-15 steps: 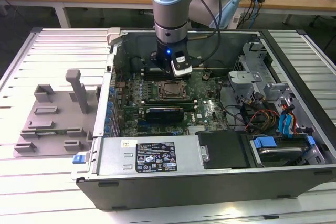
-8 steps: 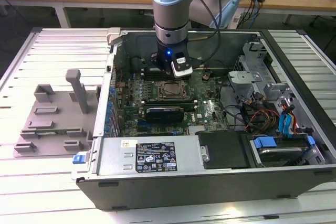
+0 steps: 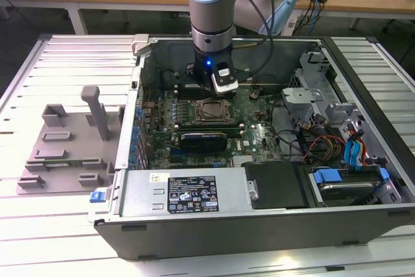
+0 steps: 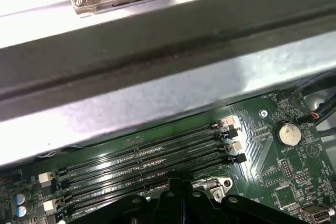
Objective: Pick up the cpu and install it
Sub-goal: 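Install the first cpu locking lever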
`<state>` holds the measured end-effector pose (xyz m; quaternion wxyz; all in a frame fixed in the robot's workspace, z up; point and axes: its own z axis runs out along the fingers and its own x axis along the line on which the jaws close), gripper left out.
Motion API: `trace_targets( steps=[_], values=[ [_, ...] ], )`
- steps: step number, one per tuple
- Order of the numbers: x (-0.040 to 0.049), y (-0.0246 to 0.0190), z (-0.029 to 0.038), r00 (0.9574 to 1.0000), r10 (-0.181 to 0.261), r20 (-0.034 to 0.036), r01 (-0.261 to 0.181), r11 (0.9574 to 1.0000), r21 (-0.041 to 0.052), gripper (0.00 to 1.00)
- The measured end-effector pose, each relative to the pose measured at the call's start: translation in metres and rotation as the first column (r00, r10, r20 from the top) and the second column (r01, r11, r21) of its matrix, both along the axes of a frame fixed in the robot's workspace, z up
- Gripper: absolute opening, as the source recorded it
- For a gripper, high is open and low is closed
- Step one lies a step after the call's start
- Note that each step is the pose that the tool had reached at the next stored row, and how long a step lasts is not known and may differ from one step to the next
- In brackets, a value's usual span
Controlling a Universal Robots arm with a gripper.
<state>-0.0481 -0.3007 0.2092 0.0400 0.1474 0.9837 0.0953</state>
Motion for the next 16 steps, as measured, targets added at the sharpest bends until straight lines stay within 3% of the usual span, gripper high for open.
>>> trace_targets(
  steps=[6,11,16],
  values=[
    [-0.0001,0.0046,0.0,1.0,0.0,-0.0001,0.0,1.0,0.0009,0.11],
    [-0.0001,0.0048,-0.0005,1.0,0.0,-0.0001,0.0,1.0,-0.0004,0.11],
    [0.0,0.0046,-0.0034,1.0,0.0,-0.0001,0.0,0.9998,-0.0216,0.11]
  ],
)
